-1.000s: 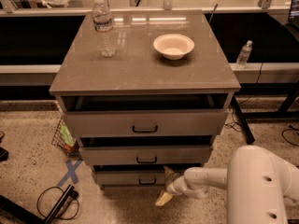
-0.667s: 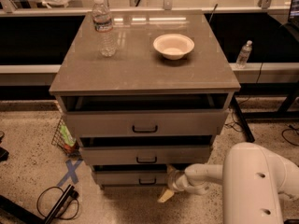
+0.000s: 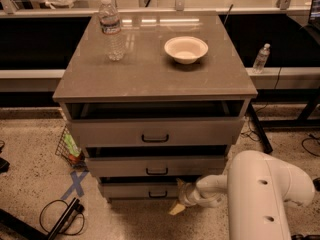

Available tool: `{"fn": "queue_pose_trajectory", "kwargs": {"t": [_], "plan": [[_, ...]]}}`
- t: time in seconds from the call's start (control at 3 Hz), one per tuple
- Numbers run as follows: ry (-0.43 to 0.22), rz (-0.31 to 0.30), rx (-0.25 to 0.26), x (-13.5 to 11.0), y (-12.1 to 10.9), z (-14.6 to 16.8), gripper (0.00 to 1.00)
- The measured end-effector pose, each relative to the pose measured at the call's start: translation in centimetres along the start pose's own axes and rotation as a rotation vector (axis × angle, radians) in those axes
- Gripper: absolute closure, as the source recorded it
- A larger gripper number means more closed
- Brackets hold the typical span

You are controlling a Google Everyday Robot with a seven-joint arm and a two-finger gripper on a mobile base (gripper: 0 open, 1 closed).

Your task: Open bottom drawer

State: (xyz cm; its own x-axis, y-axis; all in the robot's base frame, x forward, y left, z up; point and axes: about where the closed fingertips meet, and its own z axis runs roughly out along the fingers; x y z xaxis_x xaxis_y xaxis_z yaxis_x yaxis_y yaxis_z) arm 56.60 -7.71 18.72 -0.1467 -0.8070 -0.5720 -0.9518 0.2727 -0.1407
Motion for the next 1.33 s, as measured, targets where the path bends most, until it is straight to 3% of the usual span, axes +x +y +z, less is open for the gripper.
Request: {"fn": "queue_pose_trajectory", "kwargs": {"t": [0.33,0.67,1.0,1.33], "plan": [[0.005,0.015,-0.032,0.74,1.67,1.26,0.41],[0.005,0.015,-0.034,0.49,1.73,0.91,0.72],[0.005,0.015,-0.034,0.39,1.7,0.76,0.95],[0.005,0.015,-0.034,0.37,1.7,0.73,1.0]]}}
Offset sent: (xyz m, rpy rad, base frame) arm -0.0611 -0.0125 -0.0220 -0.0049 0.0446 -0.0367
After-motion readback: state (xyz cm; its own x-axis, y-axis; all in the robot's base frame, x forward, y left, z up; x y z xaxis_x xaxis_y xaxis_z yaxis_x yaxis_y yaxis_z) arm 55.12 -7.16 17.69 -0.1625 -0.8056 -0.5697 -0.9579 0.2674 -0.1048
